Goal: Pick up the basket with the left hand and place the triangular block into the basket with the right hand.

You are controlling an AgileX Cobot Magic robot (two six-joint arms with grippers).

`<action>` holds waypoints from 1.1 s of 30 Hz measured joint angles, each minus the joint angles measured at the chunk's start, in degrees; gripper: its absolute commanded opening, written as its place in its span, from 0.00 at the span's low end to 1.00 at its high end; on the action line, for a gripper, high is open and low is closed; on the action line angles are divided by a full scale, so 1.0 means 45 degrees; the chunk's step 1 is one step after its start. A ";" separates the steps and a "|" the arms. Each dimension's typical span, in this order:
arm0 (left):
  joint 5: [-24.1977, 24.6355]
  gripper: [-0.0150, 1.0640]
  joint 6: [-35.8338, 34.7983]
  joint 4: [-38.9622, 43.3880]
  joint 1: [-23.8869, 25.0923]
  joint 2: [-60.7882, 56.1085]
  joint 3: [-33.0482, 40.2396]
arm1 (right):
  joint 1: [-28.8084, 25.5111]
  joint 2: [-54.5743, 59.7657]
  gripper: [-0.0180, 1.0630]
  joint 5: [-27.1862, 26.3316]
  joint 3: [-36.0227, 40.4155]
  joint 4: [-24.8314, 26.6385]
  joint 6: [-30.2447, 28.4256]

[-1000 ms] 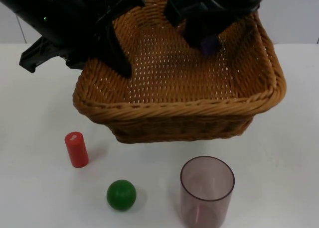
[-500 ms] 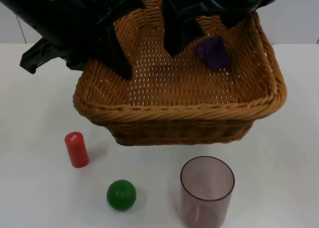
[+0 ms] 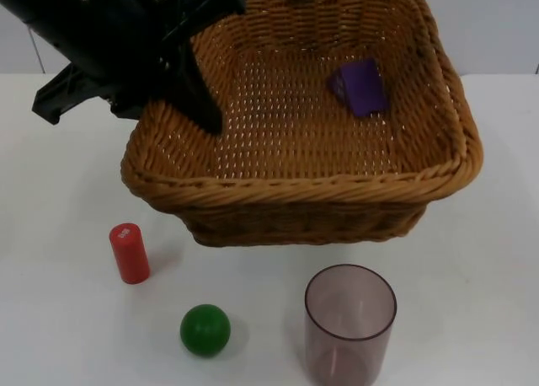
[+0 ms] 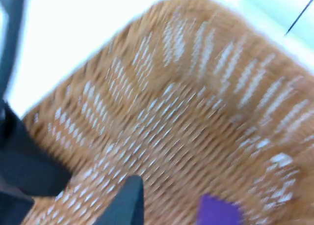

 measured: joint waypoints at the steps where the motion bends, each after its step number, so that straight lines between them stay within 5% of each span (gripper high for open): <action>1: 0.0000 0.01 0.0000 0.0000 0.0000 0.0000 0.0000 | -0.0105 -0.0471 0.98 -0.0082 0.0000 -0.0237 0.0202; 12: -0.0246 0.01 0.0000 0.0000 0.0000 0.0000 0.0000 | -0.3319 -0.5160 0.98 -0.0045 0.0000 -0.0307 0.0681; 18: -0.0445 0.01 0.0000 0.0000 0.0000 0.0000 0.0000 | -0.5008 -0.7027 0.98 0.1768 0.0000 -0.0354 0.0613; 33: -0.1148 0.01 0.0443 -0.0032 0.0000 0.2470 -0.1741 | -0.5141 -0.9237 0.98 0.4165 0.0000 -0.0384 0.0500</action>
